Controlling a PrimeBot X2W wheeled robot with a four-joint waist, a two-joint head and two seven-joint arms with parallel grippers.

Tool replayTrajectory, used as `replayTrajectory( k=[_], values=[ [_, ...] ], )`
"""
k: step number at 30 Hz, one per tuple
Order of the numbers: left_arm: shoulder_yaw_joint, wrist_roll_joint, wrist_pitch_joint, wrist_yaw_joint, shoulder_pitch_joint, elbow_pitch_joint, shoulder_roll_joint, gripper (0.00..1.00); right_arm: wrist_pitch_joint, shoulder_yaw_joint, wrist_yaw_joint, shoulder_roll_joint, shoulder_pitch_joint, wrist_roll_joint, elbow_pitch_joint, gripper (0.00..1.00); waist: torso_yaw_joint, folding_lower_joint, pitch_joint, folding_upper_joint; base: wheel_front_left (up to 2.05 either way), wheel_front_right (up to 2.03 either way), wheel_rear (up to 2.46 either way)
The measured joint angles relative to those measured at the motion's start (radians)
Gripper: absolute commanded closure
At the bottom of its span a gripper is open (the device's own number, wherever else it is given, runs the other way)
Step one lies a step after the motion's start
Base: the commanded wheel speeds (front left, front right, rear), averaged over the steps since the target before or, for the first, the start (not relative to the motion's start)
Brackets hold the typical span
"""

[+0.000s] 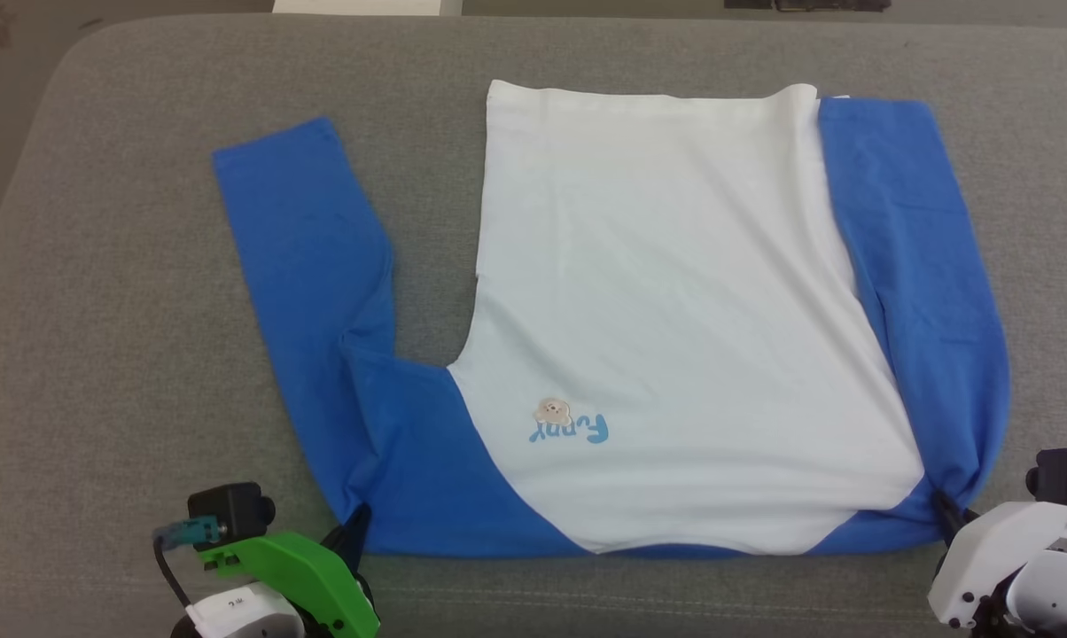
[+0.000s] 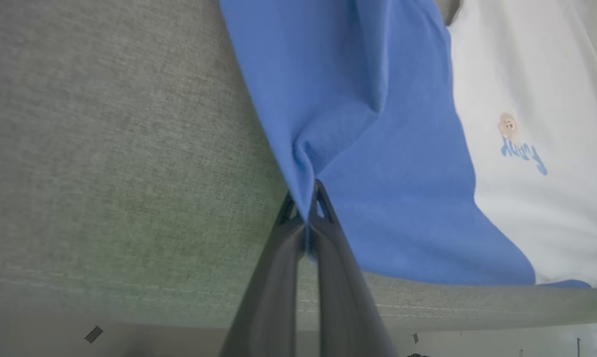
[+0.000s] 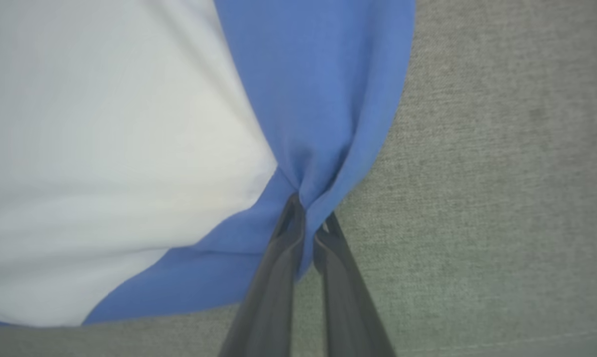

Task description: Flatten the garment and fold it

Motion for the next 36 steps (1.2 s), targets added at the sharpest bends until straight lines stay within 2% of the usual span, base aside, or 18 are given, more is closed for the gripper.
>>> replayTrajectory(
  k=[1, 2, 3, 4, 5, 12, 20, 26, 29, 32, 36],
  values=[
    [-0.002, 0.002, 0.0, -0.003, 0.0, 0.005, 0.0, 1.0, -0.004, 0.003, 0.0, 0.0, -0.001, 0.003, 0.007, 1.0, -0.002, 0.0, 0.001, 0.0, 0.0, 0.0, 0.0],
    [-0.003, 0.005, -0.001, -0.006, 0.0, 0.009, 0.0, 1.0, -0.012, 0.008, 0.0, -0.001, -0.002, 0.007, 0.012, 0.95, -0.005, 0.0, 0.001, 0.0, 0.0, 0.0, 0.0],
    [-0.002, 0.007, -0.006, -0.005, 0.0, 0.01, -0.001, 0.61, -0.021, 0.011, 0.0, -0.001, -0.002, 0.01, 0.012, 0.19, -0.006, 0.0, 0.001, 0.0, 0.0, 0.0, 0.0],
    [0.0, 0.012, -0.016, -0.005, -0.001, 0.01, -0.001, 0.06, -0.03, 0.012, 0.0, -0.001, -0.002, 0.016, 0.013, 0.0, -0.007, 0.0, 0.0, 0.0, 0.0, 0.0, 0.0],
    [0.002, 0.013, -0.023, -0.005, -0.001, 0.009, -0.002, 0.0, -0.042, 0.012, 0.0, -0.001, -0.002, 0.02, 0.012, 0.0, -0.008, 0.0, -0.002, 0.0, 0.0, 0.0, 0.0],
    [0.023, 0.021, -0.089, 0.006, 0.003, -0.04, -0.014, 0.0, -0.177, 0.008, -0.001, -0.002, 0.01, 0.029, -0.066, 0.0, -0.011, 0.0, -0.032, 0.0, 0.0, 0.0, 0.0],
    [0.084, 0.108, -0.253, 0.06, -0.022, -0.099, -0.002, 0.0, -0.36, 0.052, -0.001, -0.002, 0.034, 0.018, -0.17, 0.0, -0.029, 0.0, -0.051, 0.0, 0.0, 0.0, 0.0],
    [0.101, 0.188, -0.275, 0.099, -0.228, 0.02, 0.028, 0.0, -0.411, 0.114, -0.001, -0.002, 0.027, -0.002, -0.229, 0.0, -0.044, 0.0, -0.01, 0.0, 0.0, 0.0, 0.0],
    [0.107, 0.211, -0.264, 0.106, -0.347, 0.103, 0.047, 0.0, -0.429, 0.131, -0.001, -0.002, 0.007, -0.01, -0.25, 0.0, -0.051, 0.0, 0.02, 0.0, 0.0, 0.0, 0.0],
    [0.11, 0.213, -0.234, 0.096, -0.451, 0.186, 0.077, 0.0, -0.436, 0.148, -0.001, -0.002, -0.019, -0.016, -0.269, 0.0, -0.061, 0.0001, 0.055, 0.0, 0.0, 0.0, 0.0],
    [0.105, 0.23, -0.16, 0.056, -0.571, 0.281, 0.165, 0.0, -0.44, 0.169, -0.001, -0.002, -0.053, -0.017, -0.293, 0.0, -0.08, 0.0001, 0.108, 0.0, 0.0, 0.0, 0.0]
  ],
)
